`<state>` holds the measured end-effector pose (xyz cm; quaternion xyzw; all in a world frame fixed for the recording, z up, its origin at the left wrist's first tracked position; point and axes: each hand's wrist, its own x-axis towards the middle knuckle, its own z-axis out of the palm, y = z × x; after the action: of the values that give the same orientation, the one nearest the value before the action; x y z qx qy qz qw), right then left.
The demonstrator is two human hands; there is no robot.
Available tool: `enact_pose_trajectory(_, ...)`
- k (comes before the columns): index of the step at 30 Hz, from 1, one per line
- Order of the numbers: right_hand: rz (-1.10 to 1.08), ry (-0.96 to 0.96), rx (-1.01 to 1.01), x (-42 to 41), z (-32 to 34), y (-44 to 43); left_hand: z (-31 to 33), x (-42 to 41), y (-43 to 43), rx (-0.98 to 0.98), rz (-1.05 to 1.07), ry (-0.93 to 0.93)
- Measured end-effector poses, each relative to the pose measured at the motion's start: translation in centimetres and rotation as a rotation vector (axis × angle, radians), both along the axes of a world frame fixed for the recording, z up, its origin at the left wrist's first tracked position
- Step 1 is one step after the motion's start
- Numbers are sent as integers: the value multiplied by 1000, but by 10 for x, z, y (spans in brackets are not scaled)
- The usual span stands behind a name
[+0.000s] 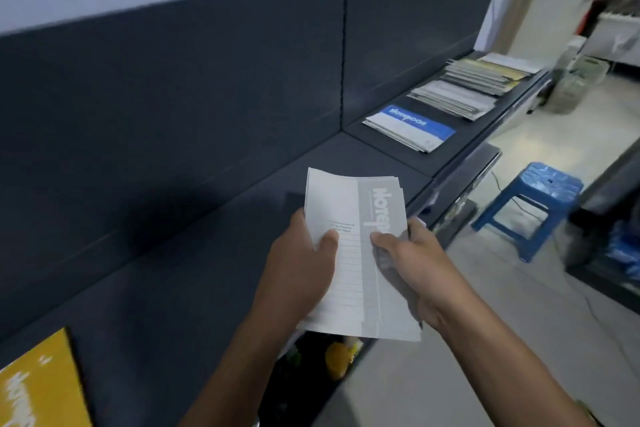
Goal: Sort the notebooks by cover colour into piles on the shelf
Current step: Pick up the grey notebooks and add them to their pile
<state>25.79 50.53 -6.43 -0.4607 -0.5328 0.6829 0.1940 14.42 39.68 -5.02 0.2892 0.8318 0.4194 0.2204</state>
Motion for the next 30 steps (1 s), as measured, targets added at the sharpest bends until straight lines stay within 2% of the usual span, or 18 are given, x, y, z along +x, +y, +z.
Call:
enact_pose_trajectory(10, -161, 47, 38, 87, 9, 151, 3, 68, 167, 63, -162, 6)
enact_pose_trajectory(23, -358, -20, 89, 108, 16, 350, -7, 75, 398, 44, -372, 38)
enact_pose_trajectory(30, -384, -11, 77, 113, 14, 449, -4, 78, 501, 13, -406, 54)
